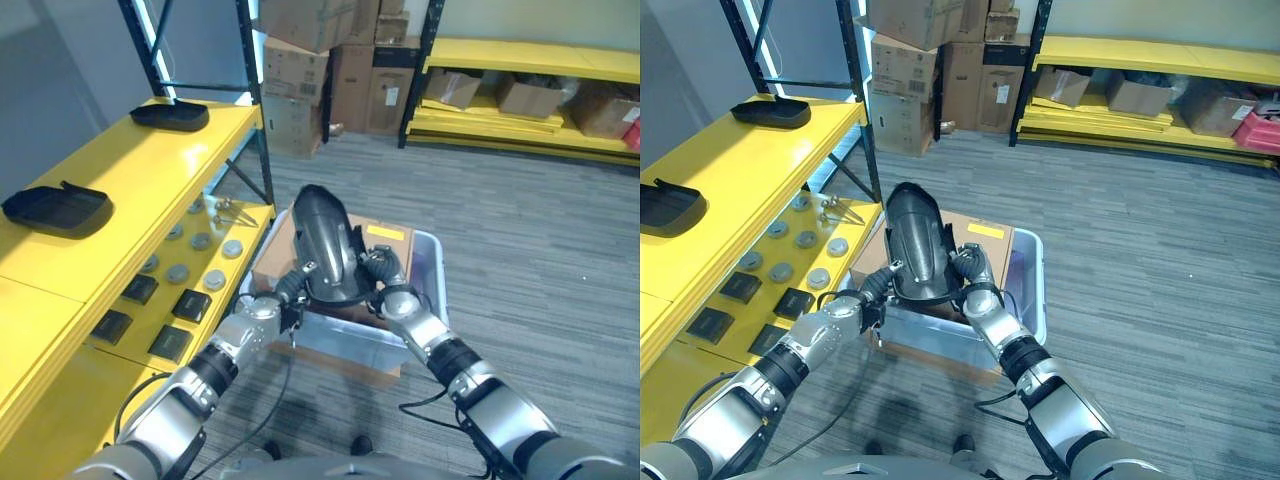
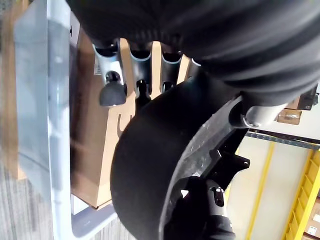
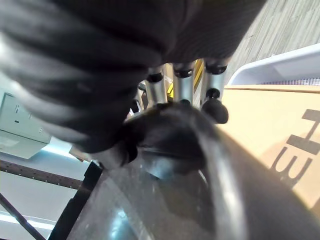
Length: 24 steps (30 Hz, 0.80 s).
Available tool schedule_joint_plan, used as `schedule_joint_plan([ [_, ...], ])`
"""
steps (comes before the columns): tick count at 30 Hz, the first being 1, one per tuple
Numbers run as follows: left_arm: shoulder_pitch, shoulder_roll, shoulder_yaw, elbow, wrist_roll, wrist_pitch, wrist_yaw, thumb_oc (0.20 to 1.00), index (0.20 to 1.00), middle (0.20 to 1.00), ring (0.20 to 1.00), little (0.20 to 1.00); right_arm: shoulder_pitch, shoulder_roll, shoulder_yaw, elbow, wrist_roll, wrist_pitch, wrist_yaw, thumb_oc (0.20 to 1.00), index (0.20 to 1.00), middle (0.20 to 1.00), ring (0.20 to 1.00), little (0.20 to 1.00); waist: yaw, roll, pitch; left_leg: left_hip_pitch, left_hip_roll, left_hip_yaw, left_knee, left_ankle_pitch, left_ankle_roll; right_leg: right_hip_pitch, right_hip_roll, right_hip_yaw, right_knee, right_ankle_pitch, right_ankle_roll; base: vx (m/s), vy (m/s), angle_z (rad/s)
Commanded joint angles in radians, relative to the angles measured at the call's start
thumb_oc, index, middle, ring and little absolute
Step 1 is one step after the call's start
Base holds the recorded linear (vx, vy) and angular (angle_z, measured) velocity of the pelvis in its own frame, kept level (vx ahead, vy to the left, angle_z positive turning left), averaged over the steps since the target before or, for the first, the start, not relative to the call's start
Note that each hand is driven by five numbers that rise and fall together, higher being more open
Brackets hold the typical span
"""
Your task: Move parts from the plastic box to the shelf.
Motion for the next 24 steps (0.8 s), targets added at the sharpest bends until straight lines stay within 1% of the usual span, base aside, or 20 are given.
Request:
schedule_joint_plan([
  [1,-0.108,-0.044,0.038,-0.04,0.137,-0.199,0.035,0.2,0.2,0.2,0.2,0.2,-0.061,-0.002,-0.021,0.028,0.079,-0.017,-0.024,1.0,1.0,1.0,1.0,1.0,0.04,-0.01,-0.026,-0.024,0.06,-0.049,0.046,-0.04,-0.058,0.035,-0.106,-0.034,0.038,-0.07,0.114,0.0,0.0,0.0],
  [6,-0.11,-0.022,0.054,-0.038,0.19,-0.229,0.073,0.2,0.2,0.2,0.2,0.2,-0.072,-0.004,-0.04,0.015,0.102,0.011,-0.043,1.0,1.0,1.0,1.0,1.0,0.042,-0.011,-0.023,-0.022,0.058,-0.052,0.046,-0.039,-0.058,0.036,-0.104,-0.032,0.04,-0.072,0.113,0.0,0.0,0.0],
  [9,-0.102,0.002,0.072,-0.065,0.246,-0.251,0.135,0.2,0.2,0.2,0.2,0.2,-0.061,-0.01,-0.066,-0.025,0.109,0.031,-0.068,1.0,1.0,1.0,1.0,1.0,0.04,-0.01,-0.019,-0.021,0.057,-0.054,0.047,-0.039,-0.058,0.037,-0.104,-0.029,0.041,-0.073,0.111,0.0,0.0,0.0],
  [14,-0.061,0.047,0.123,-0.095,0.267,-0.274,0.179,0.2,0.2,0.2,0.2,0.2,0.002,-0.04,-0.12,-0.098,0.11,0.053,-0.081,1.0,1.0,1.0,1.0,1.0,0.032,-0.01,-0.013,-0.023,0.057,-0.05,0.048,-0.038,-0.058,0.034,-0.104,-0.024,0.042,-0.074,0.11,0.0,0.0,0.0],
  [16,-0.032,0.07,0.154,-0.109,0.286,-0.289,0.196,0.2,0.2,0.2,0.2,0.2,0.051,-0.06,-0.148,-0.129,0.09,0.064,-0.087,1.0,1.0,1.0,1.0,1.0,0.027,-0.011,-0.012,-0.024,0.056,-0.048,0.046,-0.038,-0.056,0.03,-0.103,-0.021,0.043,-0.075,0.11,0.0,0.0,0.0],
  [17,-0.003,0.094,0.183,-0.123,0.3,-0.306,0.211,0.2,0.2,0.2,0.2,0.2,0.103,-0.077,-0.176,-0.143,0.088,0.066,-0.085,1.0,1.0,1.0,1.0,1.0,0.021,-0.012,-0.01,-0.026,0.055,-0.045,0.044,-0.037,-0.054,0.026,-0.103,-0.018,0.043,-0.075,0.11,-0.04,0.022,-0.01],
  [19,0.04,0.129,0.225,-0.141,0.341,-0.332,0.218,0.2,0.2,0.2,0.2,0.2,0.182,-0.094,-0.214,-0.149,0.075,0.059,-0.087,1.0,1.0,1.0,1.0,1.0,0.015,-0.013,-0.008,-0.029,0.055,-0.04,0.042,-0.036,-0.053,0.021,-0.102,-0.015,0.043,-0.076,0.11,-0.04,0.018,-0.02],
  [21,0.058,0.142,0.238,-0.147,0.353,-0.341,0.226,0.2,0.2,0.2,0.2,0.2,0.212,-0.1,-0.228,-0.147,0.062,0.067,-0.084,1.0,1.0,1.0,1.0,1.0,0.013,-0.014,-0.007,-0.03,0.055,-0.038,0.042,-0.036,-0.053,0.019,-0.102,-0.014,0.043,-0.076,0.11,-0.02,0.011,-0.06],
  [22,0.105,0.165,0.266,-0.16,0.371,-0.366,0.236,0.2,0.2,0.2,0.2,0.2,0.287,-0.108,-0.253,-0.141,0.055,0.062,-0.071,1.0,1.0,1.0,1.0,1.0,0.008,-0.013,-0.003,-0.031,0.055,-0.033,0.038,-0.034,-0.05,0.015,-0.103,-0.012,0.045,-0.075,0.11,-0.04,0.038,-0.07],
  [23,0.188,0.194,0.325,-0.176,0.371,-0.408,0.247,0.2,0.2,0.2,0.2,0.2,0.39,-0.107,-0.305,-0.08,0.093,0.062,-0.052,1.0,1.0,1.0,1.0,1.0,0.0,-0.014,0.002,-0.033,0.054,-0.027,0.035,-0.033,-0.047,0.008,-0.103,-0.008,0.048,-0.075,0.11,-0.05,0.049,-0.06],
  [24,0.221,0.204,0.352,-0.183,0.37,-0.426,0.242,0.2,0.2,0.2,0.2,0.2,0.423,-0.102,-0.327,-0.039,0.092,0.064,-0.034,1.0,1.0,1.0,1.0,1.0,-0.001,-0.015,0.004,-0.035,0.054,-0.026,0.035,-0.034,-0.046,0.004,-0.105,-0.007,0.051,-0.076,0.11,-0.04,0.042,-0.09],
])
